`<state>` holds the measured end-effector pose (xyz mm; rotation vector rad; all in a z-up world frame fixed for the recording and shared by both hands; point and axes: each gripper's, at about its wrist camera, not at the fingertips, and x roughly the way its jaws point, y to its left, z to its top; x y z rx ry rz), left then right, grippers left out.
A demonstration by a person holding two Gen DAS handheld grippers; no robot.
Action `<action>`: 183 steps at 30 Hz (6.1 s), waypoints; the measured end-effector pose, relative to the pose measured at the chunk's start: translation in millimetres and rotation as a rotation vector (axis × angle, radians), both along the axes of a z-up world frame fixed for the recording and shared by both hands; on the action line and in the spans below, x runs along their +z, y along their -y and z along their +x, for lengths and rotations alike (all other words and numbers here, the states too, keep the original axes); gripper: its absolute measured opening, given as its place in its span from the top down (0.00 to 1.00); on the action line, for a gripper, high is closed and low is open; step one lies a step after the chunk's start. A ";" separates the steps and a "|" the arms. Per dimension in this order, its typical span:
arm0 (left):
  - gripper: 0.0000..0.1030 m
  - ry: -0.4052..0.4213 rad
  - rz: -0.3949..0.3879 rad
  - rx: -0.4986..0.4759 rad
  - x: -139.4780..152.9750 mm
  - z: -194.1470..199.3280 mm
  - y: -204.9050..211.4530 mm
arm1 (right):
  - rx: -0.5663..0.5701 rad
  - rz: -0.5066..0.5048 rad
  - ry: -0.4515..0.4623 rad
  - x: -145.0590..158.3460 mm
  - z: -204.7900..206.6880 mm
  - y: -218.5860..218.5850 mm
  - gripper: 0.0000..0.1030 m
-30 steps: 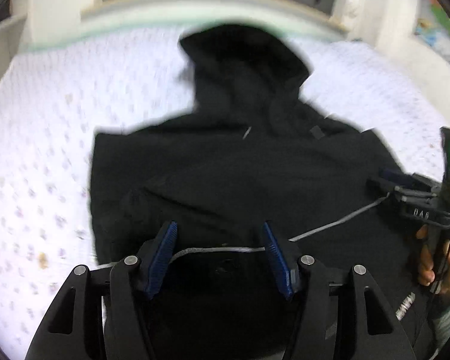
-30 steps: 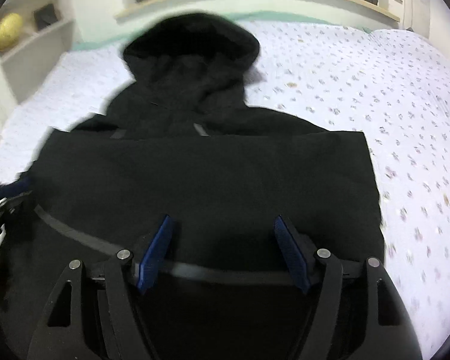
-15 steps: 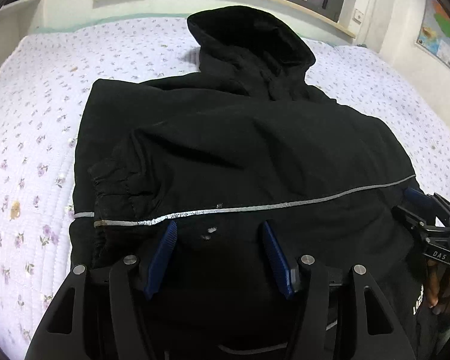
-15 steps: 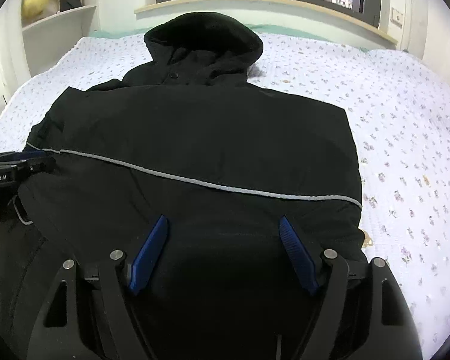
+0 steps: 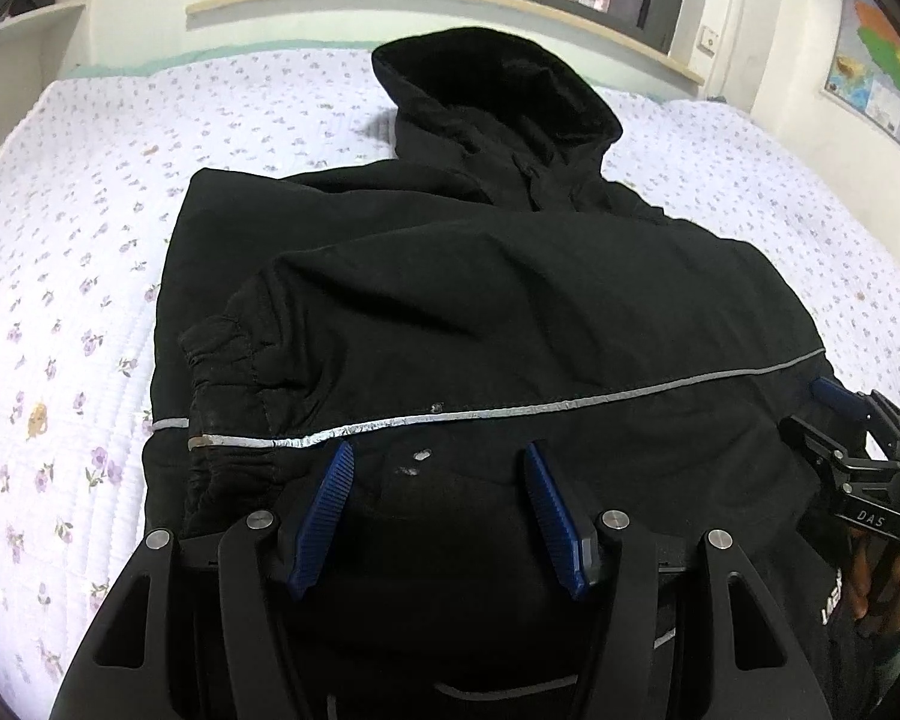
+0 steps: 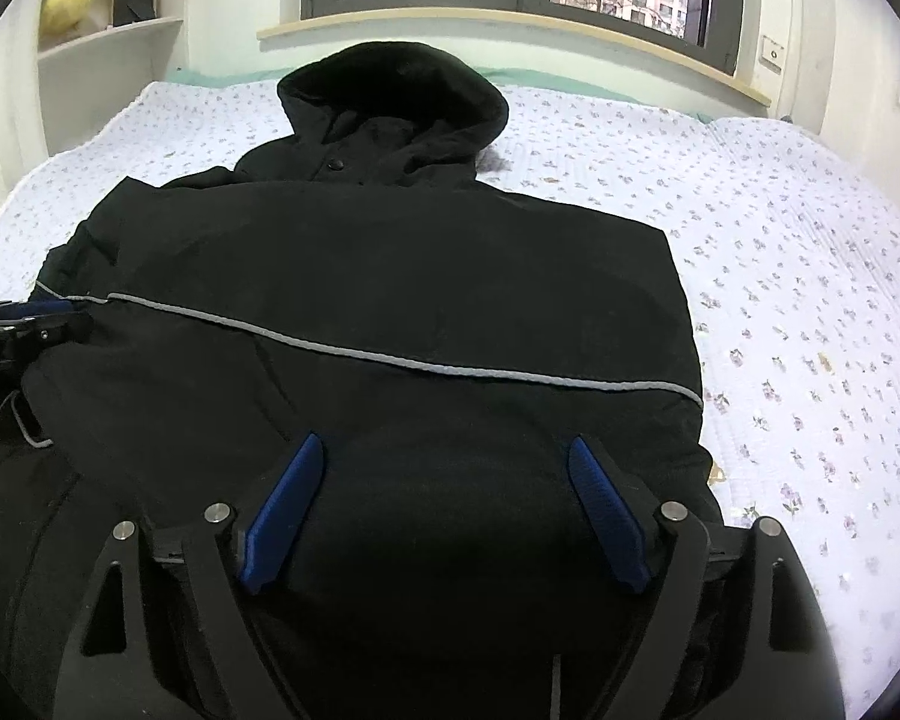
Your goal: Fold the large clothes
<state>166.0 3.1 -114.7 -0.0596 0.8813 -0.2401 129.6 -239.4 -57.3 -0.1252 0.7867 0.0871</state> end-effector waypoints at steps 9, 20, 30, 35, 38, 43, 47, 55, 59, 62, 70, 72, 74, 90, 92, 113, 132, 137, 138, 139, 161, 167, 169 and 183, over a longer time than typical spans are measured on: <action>0.40 -0.102 -0.104 -0.067 119.6 31.6 -23.1 | -0.052 0.234 -0.286 69.8 59.6 21.8 0.20; 0.29 -0.030 -0.122 0.070 198.3 192.9 -26.3 | -0.119 0.285 -0.144 191.4 231.7 50.3 0.22; 0.29 -0.244 -0.109 0.089 76.4 344.3 -5.4 | -0.131 0.238 -0.305 82.8 357.6 36.4 0.23; 0.88 -0.291 -0.150 0.151 40.4 371.0 -21.8 | -0.125 0.177 -0.352 42.2 388.9 41.1 0.94; 0.87 -0.266 -0.329 0.180 53.1 354.6 -64.7 | -0.088 0.248 -0.256 67.5 368.6 67.2 0.95; 0.82 -0.345 -0.339 0.163 20.1 339.9 -71.4 | -0.073 0.201 -0.309 36.1 351.3 66.4 0.87; 0.82 -0.404 -0.323 0.163 -20.9 344.6 -63.0 | -0.075 0.245 -0.438 -16.6 363.8 65.4 0.85; 0.43 -0.296 -0.182 0.113 43.2 277.2 -86.5 | 0.023 0.233 -0.404 52.7 321.3 79.8 0.51; 0.43 -0.192 -0.226 0.064 89.8 272.1 -85.3 | 0.042 0.308 -0.341 88.6 324.1 76.5 0.46; 0.42 -0.131 -0.257 -0.002 113.1 302.3 -56.4 | 0.089 0.356 -0.287 101.8 356.3 50.3 0.41; 0.43 -0.363 -0.148 0.016 4.6 373.3 -9.9 | 0.112 0.210 -0.452 3.2 402.1 4.8 0.41; 0.43 -0.329 -0.162 0.010 -2.6 369.1 -11.4 | 0.118 0.219 -0.445 -19.2 398.3 7.3 0.41; 0.43 -0.321 -0.141 0.003 3.7 368.0 -8.5 | 0.115 0.253 -0.432 -20.5 398.4 12.9 0.41; 0.21 -0.222 -0.189 -0.190 95.3 407.1 -39.2 | 0.220 0.225 -0.395 44.5 441.5 44.4 0.26; 0.21 -0.301 -0.218 -0.224 73.0 427.0 -41.5 | 0.250 0.236 -0.422 35.9 457.5 43.7 0.26; 0.83 -0.144 -0.123 -0.343 117.3 341.6 13.3 | 0.507 0.079 -0.252 91.1 362.3 -44.1 0.81; 0.82 -0.086 0.008 -0.385 138.9 79.2 22.1 | 0.452 -0.074 -0.144 100.3 95.3 -64.8 0.81; 0.82 -0.010 0.004 -0.380 108.0 39.8 22.2 | 0.435 -0.109 -0.070 68.6 51.2 -64.0 0.81; 0.82 0.009 -0.002 -0.378 103.3 33.7 21.7 | 0.428 -0.120 -0.049 62.9 42.2 -65.2 0.81; 0.82 0.024 -0.009 -0.376 98.4 27.8 21.3 | 0.423 -0.126 -0.030 57.3 28.6 -66.0 0.81; 0.36 0.117 -0.232 -0.212 176.8 -41.3 -0.2 | 0.163 0.172 0.023 123.9 -37.8 -40.5 0.18; 0.37 -0.023 -0.207 -0.190 132.5 36.1 43.9 | 0.117 0.248 -0.092 97.1 41.6 -60.6 0.19; 0.37 -0.135 -0.238 -0.170 90.3 54.9 45.0 | 0.099 0.256 -0.194 58.3 60.7 -63.5 0.21; 0.37 -0.009 -0.181 -0.193 96.6 0.5 43.0 | 0.183 0.238 -0.095 55.5 -5.9 -67.2 0.25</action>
